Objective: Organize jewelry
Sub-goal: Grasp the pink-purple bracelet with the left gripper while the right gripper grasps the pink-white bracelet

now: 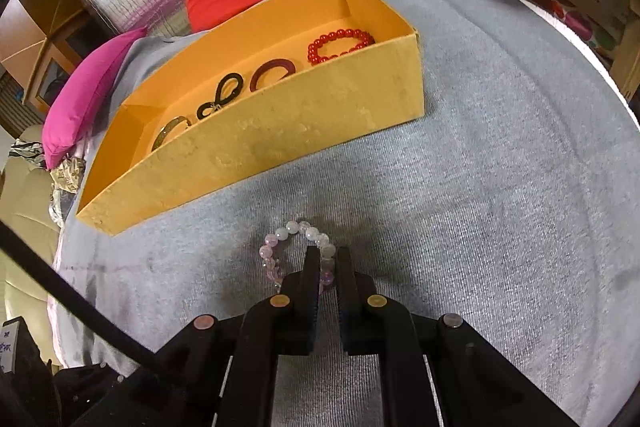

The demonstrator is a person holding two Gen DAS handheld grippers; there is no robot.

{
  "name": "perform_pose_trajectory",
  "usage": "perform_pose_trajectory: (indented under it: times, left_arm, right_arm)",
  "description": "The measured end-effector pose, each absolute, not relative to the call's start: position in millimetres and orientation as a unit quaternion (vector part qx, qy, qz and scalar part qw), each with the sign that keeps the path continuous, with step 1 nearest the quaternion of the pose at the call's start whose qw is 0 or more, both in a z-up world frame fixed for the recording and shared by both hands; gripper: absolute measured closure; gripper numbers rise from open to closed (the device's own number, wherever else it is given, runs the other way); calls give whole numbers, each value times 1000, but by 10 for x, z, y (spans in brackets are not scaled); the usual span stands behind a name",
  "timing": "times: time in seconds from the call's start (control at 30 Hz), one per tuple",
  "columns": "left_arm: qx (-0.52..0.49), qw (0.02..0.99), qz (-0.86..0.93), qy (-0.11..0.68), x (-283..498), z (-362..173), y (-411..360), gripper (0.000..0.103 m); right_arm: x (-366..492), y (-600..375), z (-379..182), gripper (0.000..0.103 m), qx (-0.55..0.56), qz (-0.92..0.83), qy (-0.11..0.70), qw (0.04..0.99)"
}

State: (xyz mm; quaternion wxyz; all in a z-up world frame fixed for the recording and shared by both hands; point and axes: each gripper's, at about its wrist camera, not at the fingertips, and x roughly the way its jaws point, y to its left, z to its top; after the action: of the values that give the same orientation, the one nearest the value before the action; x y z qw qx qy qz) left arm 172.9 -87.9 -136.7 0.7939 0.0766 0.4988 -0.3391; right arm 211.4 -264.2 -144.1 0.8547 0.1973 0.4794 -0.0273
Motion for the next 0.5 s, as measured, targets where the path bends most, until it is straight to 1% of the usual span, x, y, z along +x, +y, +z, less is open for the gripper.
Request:
perform_pose_trajectory:
  times: [0.07,0.23,0.27,0.3,0.4,0.5]
  left_arm:
    - [82,796,-339,495,1721,-1365,-923,76]
    - [83,798,-339,491,1711,-1356,-1033,75]
    - [79,799,-340,490,1709,-1350,-1044,77]
    - [78,800,-338,489,1733,-1307,-1039,83]
    - [73,804,-329,490,1768,-1331,-974,93]
    - [64,805,-327,490,1789,-1313,-937,94]
  right_arm:
    - [2115,-2642,-1445,94,199,-26,480,854]
    - [2107,-2671,-1445,94,210,-19,484,850]
    - [2106,-2676,-1445,94,213,-19,484,849]
    - [2107,-2688,-1446,94,218,-18,485,847]
    - [2108,-2716,-1447,94,225,-22,484,845]
    - [2131,-2702,-1454,94,225,-27,485,845]
